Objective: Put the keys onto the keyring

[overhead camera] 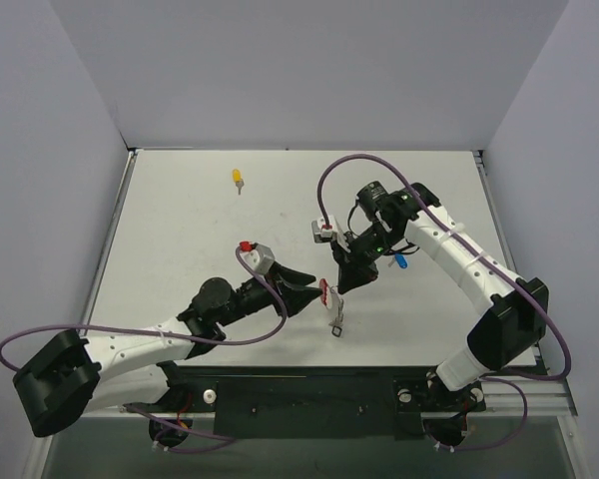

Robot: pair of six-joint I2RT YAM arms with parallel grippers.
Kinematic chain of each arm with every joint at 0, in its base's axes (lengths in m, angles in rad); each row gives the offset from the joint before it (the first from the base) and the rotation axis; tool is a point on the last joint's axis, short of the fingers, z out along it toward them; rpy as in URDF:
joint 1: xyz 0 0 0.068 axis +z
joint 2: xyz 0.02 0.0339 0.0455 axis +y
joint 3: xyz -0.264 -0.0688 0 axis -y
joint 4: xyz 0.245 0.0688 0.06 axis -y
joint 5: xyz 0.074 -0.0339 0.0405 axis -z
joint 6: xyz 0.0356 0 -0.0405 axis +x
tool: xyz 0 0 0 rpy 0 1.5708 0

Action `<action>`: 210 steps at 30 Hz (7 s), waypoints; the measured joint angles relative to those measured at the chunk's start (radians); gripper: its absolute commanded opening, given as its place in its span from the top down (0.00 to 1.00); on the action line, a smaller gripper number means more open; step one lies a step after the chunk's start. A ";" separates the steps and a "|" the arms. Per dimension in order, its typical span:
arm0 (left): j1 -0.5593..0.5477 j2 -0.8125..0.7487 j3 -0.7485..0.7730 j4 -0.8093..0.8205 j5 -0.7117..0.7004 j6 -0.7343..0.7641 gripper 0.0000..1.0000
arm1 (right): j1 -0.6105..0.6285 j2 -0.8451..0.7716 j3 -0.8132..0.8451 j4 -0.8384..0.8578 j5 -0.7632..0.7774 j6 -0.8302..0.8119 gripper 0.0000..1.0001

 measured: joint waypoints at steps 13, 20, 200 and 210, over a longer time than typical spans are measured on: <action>-0.005 -0.026 0.154 -0.396 0.100 0.307 0.43 | 0.046 0.018 0.053 -0.020 0.185 0.035 1.00; -0.043 0.084 0.156 -0.315 0.085 0.410 0.51 | 0.046 0.028 0.054 -0.030 0.191 0.034 1.00; 0.444 -0.333 0.135 -0.582 0.648 0.382 1.00 | -0.439 0.451 -0.002 0.515 0.706 0.554 0.80; 0.444 -0.333 0.135 -0.583 0.652 0.383 1.00 | -0.438 0.456 0.011 0.499 0.705 0.555 0.82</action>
